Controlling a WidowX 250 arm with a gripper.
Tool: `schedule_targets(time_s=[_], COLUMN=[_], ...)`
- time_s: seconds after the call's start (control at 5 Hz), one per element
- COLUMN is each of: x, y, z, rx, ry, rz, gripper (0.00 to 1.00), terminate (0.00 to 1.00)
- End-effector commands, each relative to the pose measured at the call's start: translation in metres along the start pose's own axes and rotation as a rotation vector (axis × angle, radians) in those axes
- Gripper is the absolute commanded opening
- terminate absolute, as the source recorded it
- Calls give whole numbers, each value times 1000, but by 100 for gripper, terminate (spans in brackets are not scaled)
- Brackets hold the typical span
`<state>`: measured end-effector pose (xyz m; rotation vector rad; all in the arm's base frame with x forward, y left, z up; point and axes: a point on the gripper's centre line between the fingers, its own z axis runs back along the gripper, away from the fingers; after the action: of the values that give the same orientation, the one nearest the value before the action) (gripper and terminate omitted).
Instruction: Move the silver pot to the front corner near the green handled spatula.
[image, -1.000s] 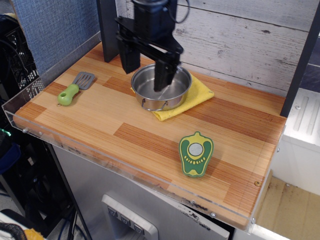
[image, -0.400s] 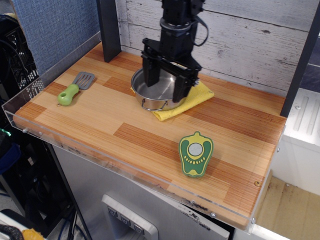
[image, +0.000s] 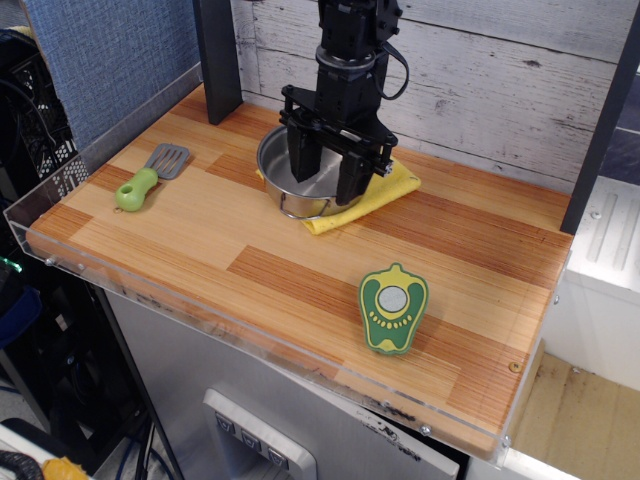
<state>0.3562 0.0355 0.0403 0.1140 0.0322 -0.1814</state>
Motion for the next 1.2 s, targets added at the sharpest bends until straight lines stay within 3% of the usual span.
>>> schedule_targets(time_s=[0.0, 0.6, 0.8, 1.0], x=[-3, -4, -7, -8], y=[9, 11, 11, 10], z=[6, 3, 0, -1], rx=[15, 18, 19, 19], ry=[-32, -31, -31, -27], rz=[19, 18, 29, 37], gripper=[100, 100, 0, 0], terminate=[0, 0, 0, 0])
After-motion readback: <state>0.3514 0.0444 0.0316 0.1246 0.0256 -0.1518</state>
